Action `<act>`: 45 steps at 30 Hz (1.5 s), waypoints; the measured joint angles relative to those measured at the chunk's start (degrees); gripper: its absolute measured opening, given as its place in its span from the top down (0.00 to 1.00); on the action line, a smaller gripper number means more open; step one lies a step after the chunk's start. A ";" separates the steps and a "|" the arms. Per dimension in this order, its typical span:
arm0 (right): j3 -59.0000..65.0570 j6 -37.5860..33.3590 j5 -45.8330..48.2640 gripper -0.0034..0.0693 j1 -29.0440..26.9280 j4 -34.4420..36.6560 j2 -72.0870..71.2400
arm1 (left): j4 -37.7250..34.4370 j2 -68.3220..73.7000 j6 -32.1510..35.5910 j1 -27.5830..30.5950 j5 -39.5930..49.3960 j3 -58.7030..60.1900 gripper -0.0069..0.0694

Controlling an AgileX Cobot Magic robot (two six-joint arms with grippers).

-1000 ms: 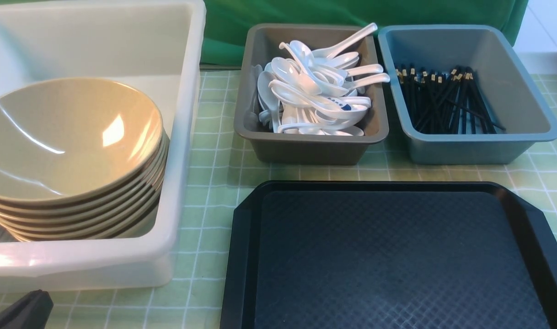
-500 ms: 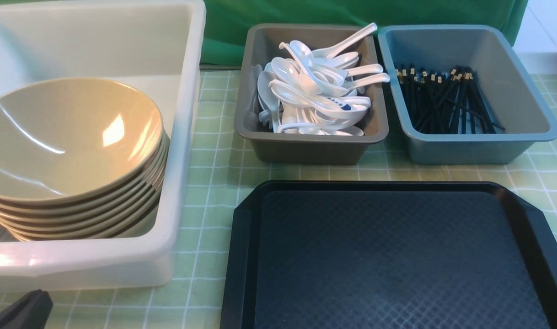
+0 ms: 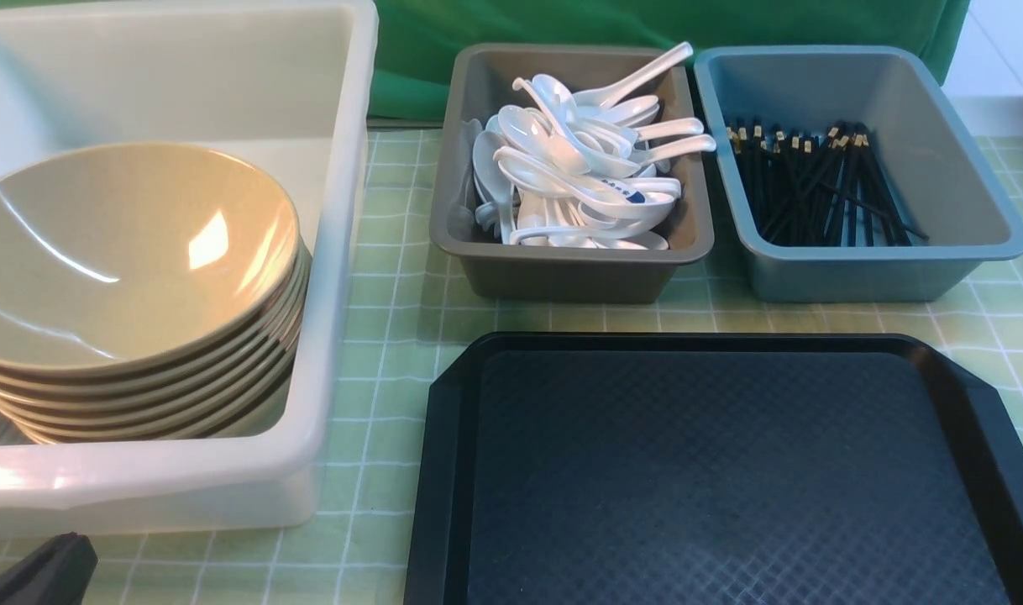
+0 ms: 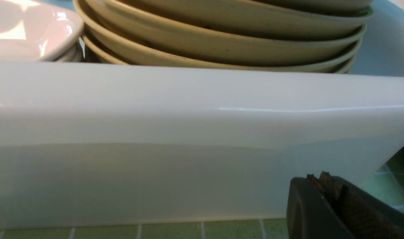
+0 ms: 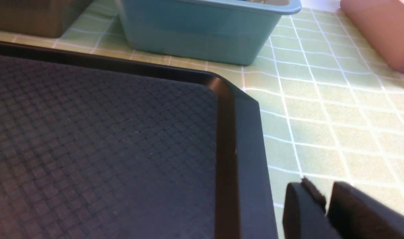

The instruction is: On green table put chopsticks spoon bowls plates into blue grey white boxes.

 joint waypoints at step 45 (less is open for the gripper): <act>0.00 0.00 0.00 0.73 0.00 0.00 0.00 | 0.00 0.00 0.12 0.00 0.00 0.00 0.91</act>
